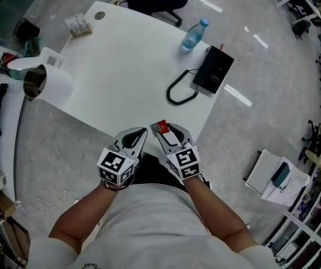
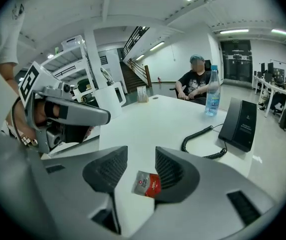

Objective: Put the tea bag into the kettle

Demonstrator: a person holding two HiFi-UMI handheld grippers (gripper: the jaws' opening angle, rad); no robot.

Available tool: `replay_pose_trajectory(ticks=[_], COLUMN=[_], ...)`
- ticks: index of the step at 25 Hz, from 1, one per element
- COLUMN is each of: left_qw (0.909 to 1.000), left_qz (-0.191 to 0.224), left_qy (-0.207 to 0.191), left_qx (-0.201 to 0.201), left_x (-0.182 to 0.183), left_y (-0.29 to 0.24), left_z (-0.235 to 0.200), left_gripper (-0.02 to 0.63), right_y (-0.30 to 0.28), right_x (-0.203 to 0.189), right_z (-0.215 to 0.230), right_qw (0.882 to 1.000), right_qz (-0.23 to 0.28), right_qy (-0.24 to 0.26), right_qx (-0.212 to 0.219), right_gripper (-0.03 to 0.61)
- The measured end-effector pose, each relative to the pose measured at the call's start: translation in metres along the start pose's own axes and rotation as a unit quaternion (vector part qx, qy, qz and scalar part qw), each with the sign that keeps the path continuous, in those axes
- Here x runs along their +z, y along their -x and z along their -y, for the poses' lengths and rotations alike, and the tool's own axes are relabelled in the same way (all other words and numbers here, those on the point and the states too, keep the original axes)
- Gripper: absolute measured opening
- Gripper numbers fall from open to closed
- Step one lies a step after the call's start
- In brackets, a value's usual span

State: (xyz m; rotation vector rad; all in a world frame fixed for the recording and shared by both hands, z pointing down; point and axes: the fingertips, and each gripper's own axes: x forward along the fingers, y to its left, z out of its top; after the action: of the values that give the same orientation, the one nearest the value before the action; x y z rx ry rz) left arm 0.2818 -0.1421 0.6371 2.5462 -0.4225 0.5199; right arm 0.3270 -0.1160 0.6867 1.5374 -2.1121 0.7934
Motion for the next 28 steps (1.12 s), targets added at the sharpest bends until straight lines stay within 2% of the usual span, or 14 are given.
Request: replay_pose_trajectory(ticks=[2,10,16,20,24,28], left_qw=[0.9999,0.9988,0.9968,0.9959,0.9960,0.9958], left_qz=[-0.009,-0.045,-0.071,-0.078,-0.077,-0.076], left_qy=[-0.004,0.019,0.034,0.043,0.044,0.049], left_qx=[0.001,0.005,0.013,0.015,0.012,0.013], left_x=[-0.010,-0.052,-0.072,-0.079,-0.079,-0.081], left_y=[-0.006,-0.029,-0.042,-0.045,-0.046,-0.045], left_z=[-0.007,-0.028,-0.046,-0.053,-0.054,-0.054], left_gripper=[0.009,0.009,0.009,0.009,0.009,0.009], right_y=[-0.012,-0.043,-0.058,-0.067,-0.071,-0.072], right_x=[-0.007,-0.048,-0.068,-0.081,-0.087,-0.087], right_z=[0.002,0.014,0.018,0.015,0.019,0.018], right_qw=[1.000,0.998,0.995,0.993,0.989,0.989], right_qz=[-0.013,-0.069,-0.096,-0.113,-0.121,-0.115], right_qy=[0.002,0.000,0.024,0.041,0.082,0.087], right_qx=[0.001,0.001,-0.005,0.001,-0.019,-0.027], right_gripper=[0.173,0.216,0.253,0.268,0.270,0.268])
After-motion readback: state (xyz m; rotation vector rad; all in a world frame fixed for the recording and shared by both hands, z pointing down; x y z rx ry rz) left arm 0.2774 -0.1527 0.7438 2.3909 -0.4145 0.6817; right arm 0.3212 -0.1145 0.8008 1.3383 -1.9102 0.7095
